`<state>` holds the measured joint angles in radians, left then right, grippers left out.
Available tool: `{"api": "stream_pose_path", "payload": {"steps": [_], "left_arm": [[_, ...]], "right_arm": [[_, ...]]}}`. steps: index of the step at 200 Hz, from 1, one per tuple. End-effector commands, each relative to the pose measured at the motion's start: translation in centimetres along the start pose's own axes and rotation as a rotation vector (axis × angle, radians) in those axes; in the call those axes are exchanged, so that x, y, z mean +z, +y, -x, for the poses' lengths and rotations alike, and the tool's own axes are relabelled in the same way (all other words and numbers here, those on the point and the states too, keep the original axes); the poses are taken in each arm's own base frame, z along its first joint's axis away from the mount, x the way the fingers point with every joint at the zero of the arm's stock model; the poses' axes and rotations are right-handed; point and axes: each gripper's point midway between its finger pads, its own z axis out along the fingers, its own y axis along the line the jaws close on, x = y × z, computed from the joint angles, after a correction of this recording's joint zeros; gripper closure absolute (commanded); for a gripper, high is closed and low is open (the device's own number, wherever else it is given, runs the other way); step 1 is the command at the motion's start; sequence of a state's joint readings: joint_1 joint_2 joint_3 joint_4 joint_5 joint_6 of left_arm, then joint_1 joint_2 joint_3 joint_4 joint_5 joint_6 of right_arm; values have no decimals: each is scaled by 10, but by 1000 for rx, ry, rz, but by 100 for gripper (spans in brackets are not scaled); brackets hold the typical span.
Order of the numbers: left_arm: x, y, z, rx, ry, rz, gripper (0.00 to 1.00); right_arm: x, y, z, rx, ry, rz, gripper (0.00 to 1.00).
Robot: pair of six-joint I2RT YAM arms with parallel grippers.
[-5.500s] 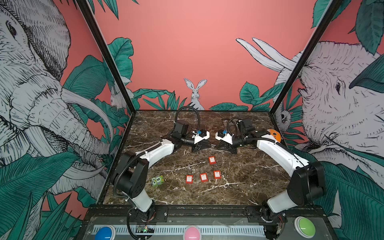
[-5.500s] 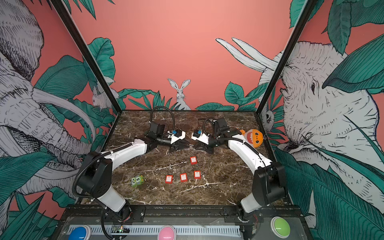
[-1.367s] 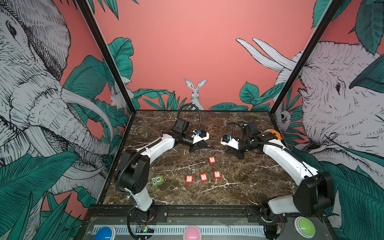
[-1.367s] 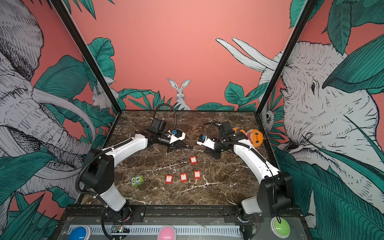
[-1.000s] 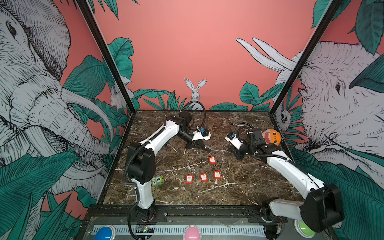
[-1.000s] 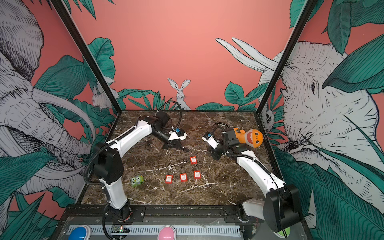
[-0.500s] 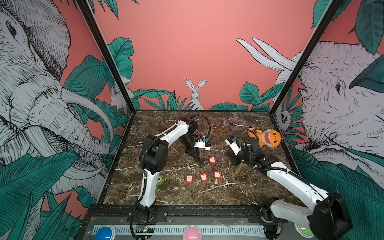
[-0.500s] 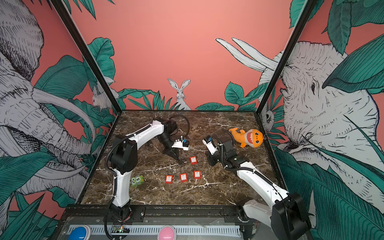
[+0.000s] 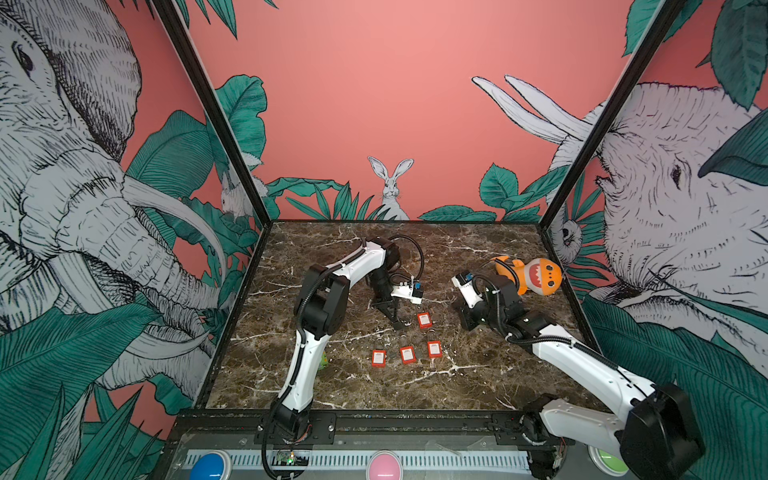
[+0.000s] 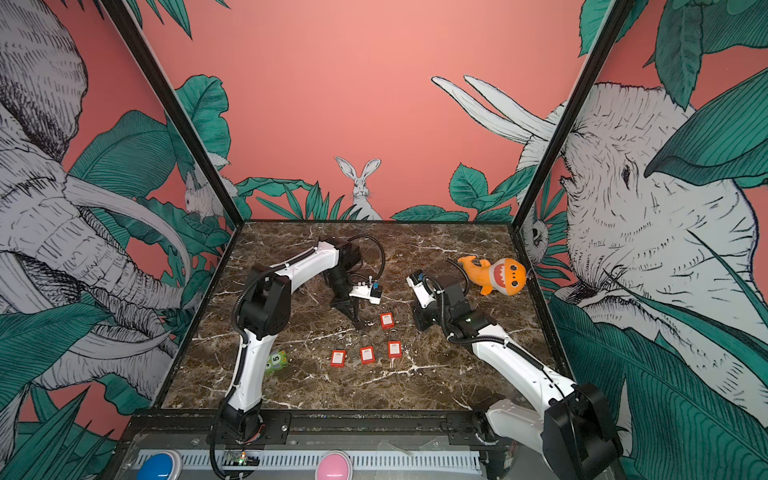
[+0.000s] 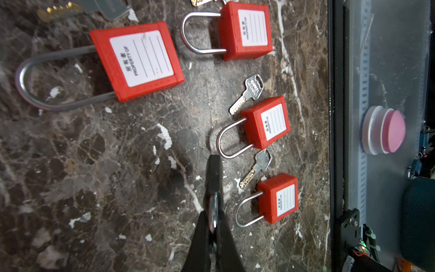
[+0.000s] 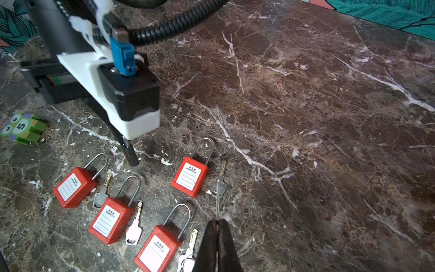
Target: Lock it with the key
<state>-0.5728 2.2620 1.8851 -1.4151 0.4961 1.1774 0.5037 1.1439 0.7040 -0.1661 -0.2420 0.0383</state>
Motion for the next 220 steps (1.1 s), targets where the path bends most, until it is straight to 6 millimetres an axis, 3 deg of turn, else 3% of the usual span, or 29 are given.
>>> {"api": "stream_pose_path", "payload": {"steps": [1, 90, 170, 220], "left_arm": [[-1, -5, 3, -9, 27, -20, 100], [11, 12, 2, -23, 96, 19, 98], [3, 32, 5, -8, 112, 131, 69], [-20, 38, 13, 13, 75, 254, 52]], "right_arm": [[7, 0, -1, 19, -7, -12, 100], [23, 0, -13, 72, 31, -21, 100], [33, -6, -21, 125, 69, -47, 100], [35, -3, -17, 133, 68, -34, 100]]}}
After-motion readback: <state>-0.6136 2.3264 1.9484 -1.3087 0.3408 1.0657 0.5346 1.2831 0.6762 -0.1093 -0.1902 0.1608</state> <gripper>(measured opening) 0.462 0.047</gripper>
